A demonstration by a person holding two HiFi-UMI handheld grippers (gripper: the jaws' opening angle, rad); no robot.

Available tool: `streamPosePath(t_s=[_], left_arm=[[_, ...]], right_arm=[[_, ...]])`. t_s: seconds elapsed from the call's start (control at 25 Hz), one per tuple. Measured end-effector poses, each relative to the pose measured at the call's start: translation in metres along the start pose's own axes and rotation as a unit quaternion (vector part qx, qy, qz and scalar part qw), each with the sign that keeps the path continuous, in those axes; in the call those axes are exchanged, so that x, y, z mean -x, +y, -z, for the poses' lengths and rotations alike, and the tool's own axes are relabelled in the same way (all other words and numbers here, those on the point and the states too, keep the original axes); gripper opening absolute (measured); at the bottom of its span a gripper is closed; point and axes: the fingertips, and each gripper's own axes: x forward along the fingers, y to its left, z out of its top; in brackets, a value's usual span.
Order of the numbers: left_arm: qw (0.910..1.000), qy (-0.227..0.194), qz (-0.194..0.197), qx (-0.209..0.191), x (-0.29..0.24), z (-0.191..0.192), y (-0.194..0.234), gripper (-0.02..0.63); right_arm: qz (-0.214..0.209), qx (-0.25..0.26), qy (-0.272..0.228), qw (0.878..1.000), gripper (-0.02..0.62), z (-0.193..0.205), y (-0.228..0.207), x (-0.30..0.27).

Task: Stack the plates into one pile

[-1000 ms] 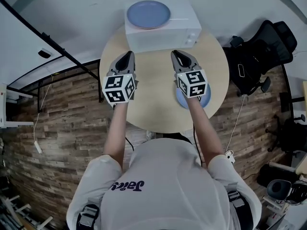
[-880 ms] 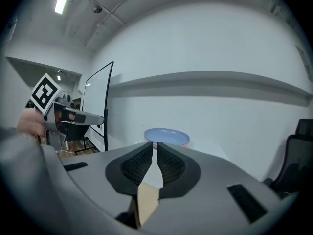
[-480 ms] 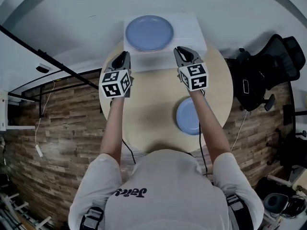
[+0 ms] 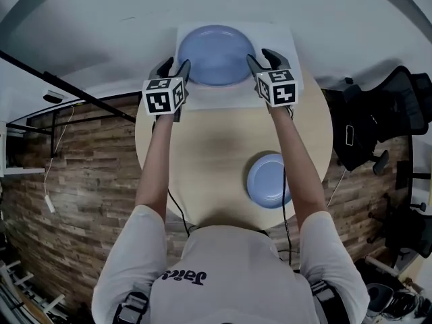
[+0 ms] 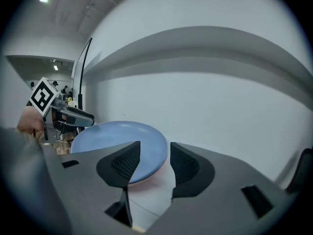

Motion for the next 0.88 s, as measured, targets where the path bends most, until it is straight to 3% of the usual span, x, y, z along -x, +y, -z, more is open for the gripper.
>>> streamPosePath(t_s=[0.32,0.48,0.88], left_arm=[[0.9971,0.051,0.008,0.056,-0.025,0.016,0.015,0.188],[0.9971,0.059,0.011,0.046,-0.030,0.016,0.014,0.171],[0.9961,0.073,-0.015,0.047,-0.029,0.016,0.018,0.115]], right_arm=[[-0.002,-0.011,0.067,0.998,0.169,0.021,-0.019,-0.053],[0.008,-0.006,0.078,0.997,0.073,0.022,-0.025,-0.061],[0.024,0.004,0.084,0.996,0.055,0.022,-0.023,-0.059]])
